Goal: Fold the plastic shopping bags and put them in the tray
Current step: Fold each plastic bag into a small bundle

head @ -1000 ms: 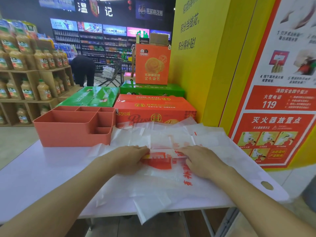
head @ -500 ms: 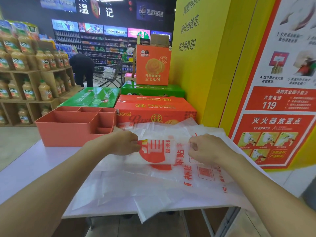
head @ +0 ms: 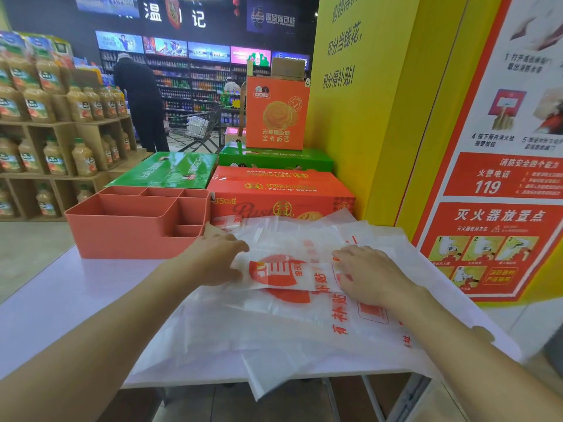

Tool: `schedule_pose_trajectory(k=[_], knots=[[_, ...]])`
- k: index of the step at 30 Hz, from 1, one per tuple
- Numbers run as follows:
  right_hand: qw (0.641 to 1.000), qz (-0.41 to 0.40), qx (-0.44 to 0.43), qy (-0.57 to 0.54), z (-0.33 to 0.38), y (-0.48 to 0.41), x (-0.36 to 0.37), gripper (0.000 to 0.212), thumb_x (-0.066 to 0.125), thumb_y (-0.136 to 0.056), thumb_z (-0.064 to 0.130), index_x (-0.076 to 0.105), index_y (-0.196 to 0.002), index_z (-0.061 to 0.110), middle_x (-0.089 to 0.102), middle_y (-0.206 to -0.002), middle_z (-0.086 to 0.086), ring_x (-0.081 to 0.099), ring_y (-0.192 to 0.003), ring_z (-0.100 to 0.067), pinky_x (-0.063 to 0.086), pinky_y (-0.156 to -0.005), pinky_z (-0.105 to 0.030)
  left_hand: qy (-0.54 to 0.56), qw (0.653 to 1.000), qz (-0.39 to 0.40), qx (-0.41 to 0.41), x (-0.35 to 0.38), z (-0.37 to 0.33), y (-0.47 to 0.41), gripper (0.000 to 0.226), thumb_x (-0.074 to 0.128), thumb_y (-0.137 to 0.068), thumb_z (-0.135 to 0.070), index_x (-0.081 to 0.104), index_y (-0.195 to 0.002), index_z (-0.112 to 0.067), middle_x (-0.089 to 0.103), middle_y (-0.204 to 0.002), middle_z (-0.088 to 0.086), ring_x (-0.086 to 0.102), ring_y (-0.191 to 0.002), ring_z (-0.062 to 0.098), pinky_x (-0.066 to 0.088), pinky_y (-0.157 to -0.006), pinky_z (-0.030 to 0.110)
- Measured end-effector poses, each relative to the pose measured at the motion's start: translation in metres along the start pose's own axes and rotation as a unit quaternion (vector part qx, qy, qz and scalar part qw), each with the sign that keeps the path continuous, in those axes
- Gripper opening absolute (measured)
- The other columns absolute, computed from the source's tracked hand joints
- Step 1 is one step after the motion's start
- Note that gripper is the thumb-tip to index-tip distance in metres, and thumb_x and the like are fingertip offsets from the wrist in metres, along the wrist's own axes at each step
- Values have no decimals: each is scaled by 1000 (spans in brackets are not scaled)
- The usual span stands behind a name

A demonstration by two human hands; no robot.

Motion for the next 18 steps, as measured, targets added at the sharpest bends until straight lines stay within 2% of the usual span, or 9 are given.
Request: schedule_pose_trajectory(k=[2, 3, 6, 8, 11, 15, 18], knots=[[998, -13, -42, -50, 17, -1, -1, 58, 39, -101, 27, 29, -158, 27, 31, -164, 5, 28, -149, -19, 22, -123, -38, 66, 997, -10, 40, 0, -19, -1, 49, 52, -99, -30, 42, -148, -34, 43, -154, -7, 41, -139, 21, 39, -111, 41], [995, -11, -64, -74, 28, -2, -2, 57, 36, -104, 27, 26, -160, 27, 25, -166, 6, 22, -152, -17, 17, -125, -37, 101, 993, -10, 52, 2, -31, -1, 49, 48, -102, -31, 39, -150, -34, 38, -157, -8, 38, -142, 20, 35, -115, 40], [990, 13, -107, -92, 58, -6, 8, 56, 25, -109, 37, 15, -162, 25, 9, -170, 6, 2, -157, -14, 6, -127, -44, 122, 989, 23, 82, 15, -64, -4, 59, 36, -104, -49, 21, -158, -32, 16, -167, -6, 15, -153, 20, 15, -124, 40], [990, 46, -102, -80, 65, -8, 21, 58, 19, -108, 43, 9, -163, 25, 1, -171, 5, -8, -157, -15, 0, -127, -48, 88, 992, 57, 74, 30, -70, -5, 64, 27, -104, -55, 8, -160, -32, 4, -168, -6, 4, -155, 21, 6, -125, 46], [992, 85, -71, -66, 53, -7, 33, 61, 14, -107, 52, 3, -163, 30, -8, -170, 7, -13, -156, -19, -6, -126, -47, 92, 991, 93, 42, 44, -60, -3, 69, 20, -100, -66, 0, -159, -37, -8, -167, -12, -9, -154, 17, -4, -125, 46], [991, 104, -38, -72, 21, 3, 37, 72, 14, -99, 71, -6, -160, 40, -15, -168, 12, -18, -155, -17, -9, -126, -45, 87, 990, 107, 18, 47, -40, 4, 87, 18, -87, -84, -5, -158, -39, -11, -166, -14, -13, -154, 18, -8, -124, 48], [990, 116, -19, -76, 4, 9, 37, 83, 14, -91, 81, -5, -161, 39, -17, -167, 14, -19, -154, -13, -10, -125, -40, 87, 990, 109, 5, 48, -28, 8, 104, 8, -70, -93, -6, -158, -39, -10, -166, -13, -13, -154, 18, -7, -124, 49]])
Point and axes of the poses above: each hand's wrist, its own y-axis away from the middle knuckle, its own x-axis out of the palm, z = x × y, the point moved 3 cm from there along -y, towards the middle knuckle
